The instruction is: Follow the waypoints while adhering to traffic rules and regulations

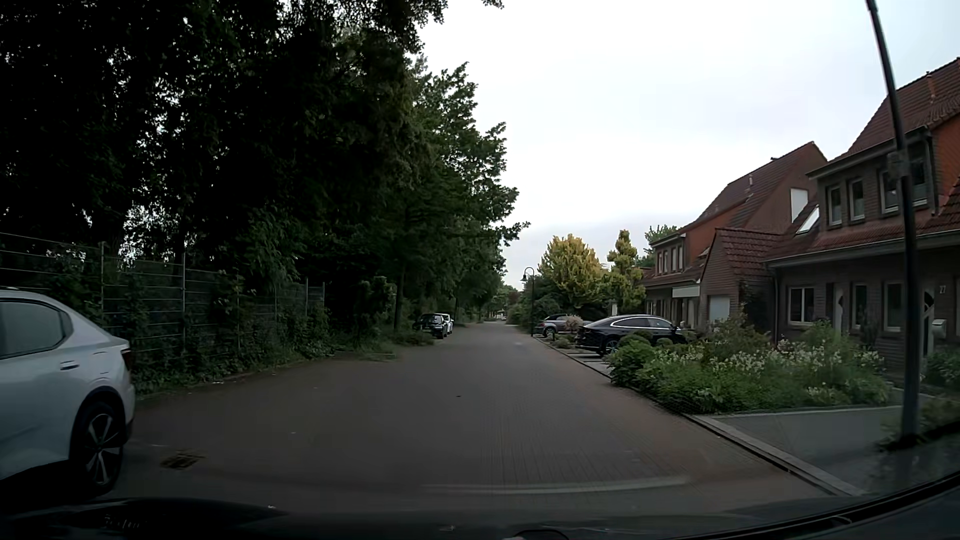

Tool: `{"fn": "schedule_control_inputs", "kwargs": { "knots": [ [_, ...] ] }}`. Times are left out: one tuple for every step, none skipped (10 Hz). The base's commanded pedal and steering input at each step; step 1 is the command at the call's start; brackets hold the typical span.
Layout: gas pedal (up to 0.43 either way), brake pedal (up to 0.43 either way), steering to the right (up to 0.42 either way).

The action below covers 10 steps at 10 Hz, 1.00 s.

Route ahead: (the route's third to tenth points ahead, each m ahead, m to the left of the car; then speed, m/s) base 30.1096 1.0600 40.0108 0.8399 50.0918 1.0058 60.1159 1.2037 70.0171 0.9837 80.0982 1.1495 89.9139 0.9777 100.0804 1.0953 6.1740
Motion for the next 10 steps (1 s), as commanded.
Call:
{"fn": "schedule_control_inputs", "kwargs": {
  "knots": [
    [0.138, 0.0, -0.008],
    [0.13, 0.0, -0.007],
    [0.13, 0.0, -0.004],
    [0.13, 0.0, 0.001],
    [0.118, 0.0, 0.003],
    [0.118, 0.0, 0.003],
    [0.118, 0.0, 0.003],
    [0.118, 0.0, 0.005],
    [0.11, 0.0, 0.005],
    [0.11, 0.0, 0.005]
  ]
}}
